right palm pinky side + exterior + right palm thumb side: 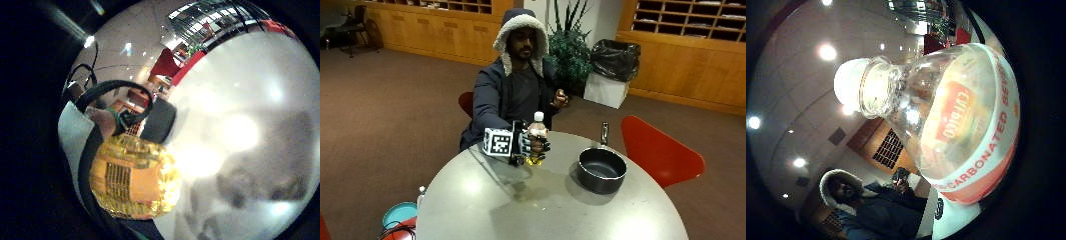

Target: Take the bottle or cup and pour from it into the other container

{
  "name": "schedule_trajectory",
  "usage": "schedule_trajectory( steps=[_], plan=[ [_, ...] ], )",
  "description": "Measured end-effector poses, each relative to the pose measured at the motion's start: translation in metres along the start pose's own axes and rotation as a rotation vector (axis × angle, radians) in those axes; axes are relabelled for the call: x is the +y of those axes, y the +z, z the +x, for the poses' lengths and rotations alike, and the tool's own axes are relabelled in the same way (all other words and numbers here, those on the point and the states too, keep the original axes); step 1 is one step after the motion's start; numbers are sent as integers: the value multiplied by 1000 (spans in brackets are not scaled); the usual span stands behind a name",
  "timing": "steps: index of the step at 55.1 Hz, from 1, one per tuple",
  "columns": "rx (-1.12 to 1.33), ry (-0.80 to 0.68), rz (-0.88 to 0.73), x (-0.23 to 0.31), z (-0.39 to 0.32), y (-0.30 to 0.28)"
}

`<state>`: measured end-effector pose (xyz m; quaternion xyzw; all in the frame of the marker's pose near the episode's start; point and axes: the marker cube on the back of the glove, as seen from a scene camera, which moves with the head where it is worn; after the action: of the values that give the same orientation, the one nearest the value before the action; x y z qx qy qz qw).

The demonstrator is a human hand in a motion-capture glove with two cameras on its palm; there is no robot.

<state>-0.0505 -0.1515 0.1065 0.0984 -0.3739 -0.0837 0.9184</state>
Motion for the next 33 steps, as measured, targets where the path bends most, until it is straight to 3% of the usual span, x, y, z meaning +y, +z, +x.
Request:
schedule_trajectory(
  steps=[4,14,33],
  plan=[
    [100,21,-107,6,-24,-3],
    [480,-43,-177,0,-71,15],
    [1008,-90,-383,-31,-97,82]
  ],
)
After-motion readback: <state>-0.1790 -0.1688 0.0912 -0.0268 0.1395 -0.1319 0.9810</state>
